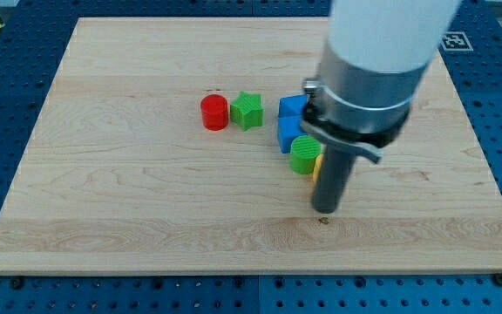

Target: Move the red circle to the bottom of the yellow heart

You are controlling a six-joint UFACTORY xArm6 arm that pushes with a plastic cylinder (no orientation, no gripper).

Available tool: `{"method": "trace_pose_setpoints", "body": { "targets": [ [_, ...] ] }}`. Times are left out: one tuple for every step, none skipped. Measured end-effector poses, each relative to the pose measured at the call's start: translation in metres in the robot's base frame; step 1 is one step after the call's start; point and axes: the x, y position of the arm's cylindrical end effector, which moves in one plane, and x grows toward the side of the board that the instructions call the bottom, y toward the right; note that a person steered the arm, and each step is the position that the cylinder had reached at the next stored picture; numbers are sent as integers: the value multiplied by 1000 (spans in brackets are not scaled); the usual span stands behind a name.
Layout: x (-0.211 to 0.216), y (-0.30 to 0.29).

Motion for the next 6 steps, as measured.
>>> {"method": "trace_pose_setpoints", "body": {
  "targets": [
    [-3, -48],
    [-17, -97],
    [-46, -120],
    [-68, -154],
    [-96, -179],
    [-119, -209]
  ]
}}
